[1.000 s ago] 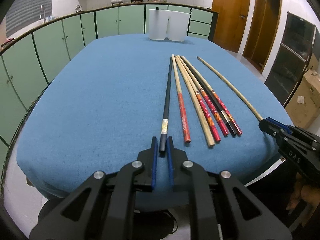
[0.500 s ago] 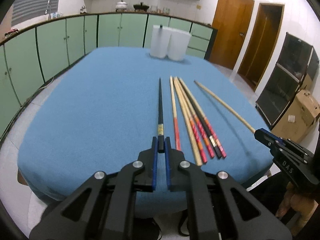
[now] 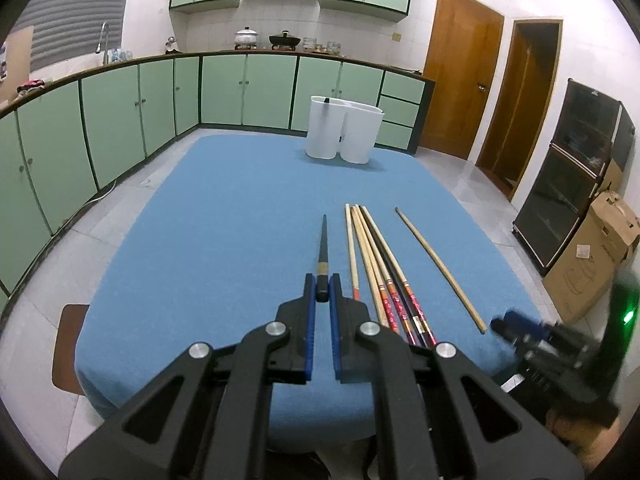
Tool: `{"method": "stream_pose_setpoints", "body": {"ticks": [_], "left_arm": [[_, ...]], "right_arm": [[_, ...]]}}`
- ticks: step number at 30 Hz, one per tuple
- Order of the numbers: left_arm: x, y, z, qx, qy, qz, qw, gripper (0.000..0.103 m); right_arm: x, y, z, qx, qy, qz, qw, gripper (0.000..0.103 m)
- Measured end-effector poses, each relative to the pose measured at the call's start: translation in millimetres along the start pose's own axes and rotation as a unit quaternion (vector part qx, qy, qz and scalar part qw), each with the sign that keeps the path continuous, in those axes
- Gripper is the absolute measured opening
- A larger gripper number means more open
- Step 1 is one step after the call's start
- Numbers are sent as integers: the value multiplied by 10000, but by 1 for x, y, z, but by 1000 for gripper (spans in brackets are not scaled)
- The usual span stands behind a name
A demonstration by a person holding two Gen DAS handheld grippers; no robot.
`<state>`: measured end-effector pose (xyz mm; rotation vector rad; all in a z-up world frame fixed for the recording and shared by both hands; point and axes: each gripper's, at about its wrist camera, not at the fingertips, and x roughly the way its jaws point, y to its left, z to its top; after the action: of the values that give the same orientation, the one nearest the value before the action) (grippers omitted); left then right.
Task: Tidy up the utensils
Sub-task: 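Lift the black chopstick toward the holder with left while right lifts the wooden chopstick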
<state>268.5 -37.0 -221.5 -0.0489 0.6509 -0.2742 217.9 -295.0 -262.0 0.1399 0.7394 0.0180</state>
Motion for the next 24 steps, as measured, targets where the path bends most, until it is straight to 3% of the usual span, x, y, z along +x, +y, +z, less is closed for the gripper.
{"method": "stream_pose_setpoints", "body": {"ticks": [6, 7, 9, 11, 18, 24], "left_arm": [[0, 5, 0, -5, 15, 36, 10000, 6], [2, 5, -1, -10, 42, 47, 10000, 6], [2, 7, 0, -21, 72, 50, 10000, 6], [1, 6, 1, 13, 85, 63, 9999, 6], [-10, 8, 22, 81, -29, 66, 9999, 6], [-15, 9, 50, 205, -98, -36, 9997, 6]], "right_arm": [[18, -1, -4, -163, 162, -38, 9997, 28], [19, 0, -4, -200, 158, -44, 9997, 26], [20, 0, -2, -250, 188, 10, 9995, 8], [19, -1, 1, -231, 213, 52, 9995, 7], [-40, -3, 45, -94, -491, 285, 9983, 7], [-69, 8, 102, -447, -868, 388, 9945, 7]]}}
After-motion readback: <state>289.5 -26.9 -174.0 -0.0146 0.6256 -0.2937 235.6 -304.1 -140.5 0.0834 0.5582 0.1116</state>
